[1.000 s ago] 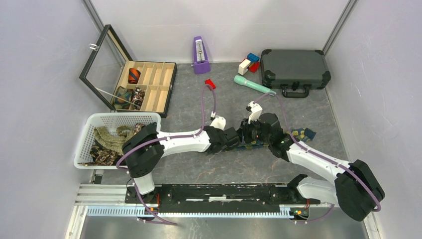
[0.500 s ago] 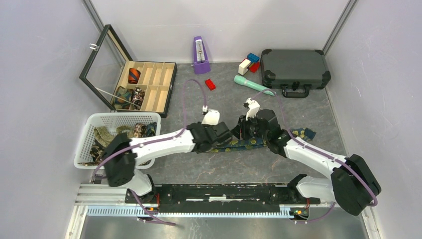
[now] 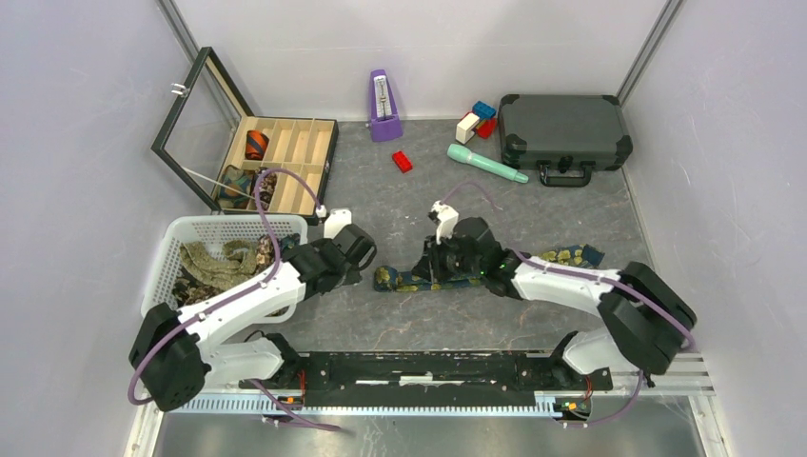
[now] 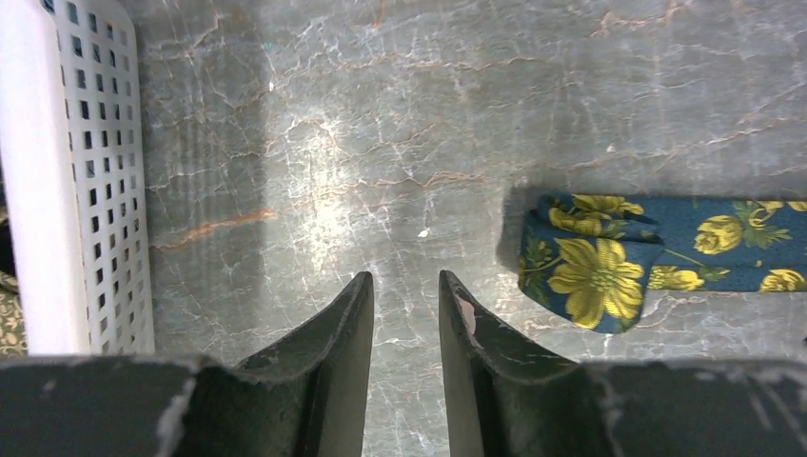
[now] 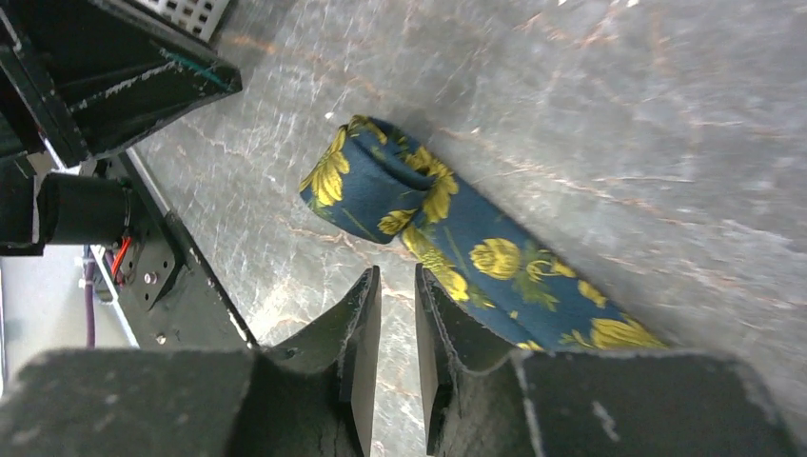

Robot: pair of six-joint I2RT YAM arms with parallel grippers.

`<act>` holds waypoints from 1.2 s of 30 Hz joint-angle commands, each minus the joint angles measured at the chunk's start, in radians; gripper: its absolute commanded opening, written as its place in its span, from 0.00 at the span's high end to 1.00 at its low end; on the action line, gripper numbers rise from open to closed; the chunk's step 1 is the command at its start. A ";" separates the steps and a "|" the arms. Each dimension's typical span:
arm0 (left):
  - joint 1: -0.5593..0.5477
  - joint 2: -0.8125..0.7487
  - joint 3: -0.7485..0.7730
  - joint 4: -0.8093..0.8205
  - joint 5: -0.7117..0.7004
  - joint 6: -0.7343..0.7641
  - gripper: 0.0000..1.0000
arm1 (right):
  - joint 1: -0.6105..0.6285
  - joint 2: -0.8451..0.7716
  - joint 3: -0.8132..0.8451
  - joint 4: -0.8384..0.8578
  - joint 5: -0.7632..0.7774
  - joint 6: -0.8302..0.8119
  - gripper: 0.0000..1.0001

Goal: Roll the ties
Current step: Roll the tie at the center of the board.

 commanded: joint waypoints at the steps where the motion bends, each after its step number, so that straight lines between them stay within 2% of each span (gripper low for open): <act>1: 0.056 -0.036 -0.058 0.156 0.133 0.068 0.63 | 0.051 0.094 0.083 0.086 0.008 0.032 0.75; 8: 0.071 0.067 -0.111 0.304 0.239 0.070 0.68 | 0.069 0.211 0.120 0.126 0.000 0.042 0.76; 15: 0.072 0.138 -0.112 0.359 0.263 0.072 0.71 | 0.079 0.272 0.138 0.150 -0.013 0.047 0.77; 27: 0.072 0.172 -0.116 0.409 0.307 0.080 0.74 | 0.095 0.350 0.150 0.206 -0.037 0.069 0.77; 36: 0.072 0.151 -0.100 0.381 0.315 0.083 0.75 | 0.095 0.375 0.151 0.225 -0.043 0.069 0.77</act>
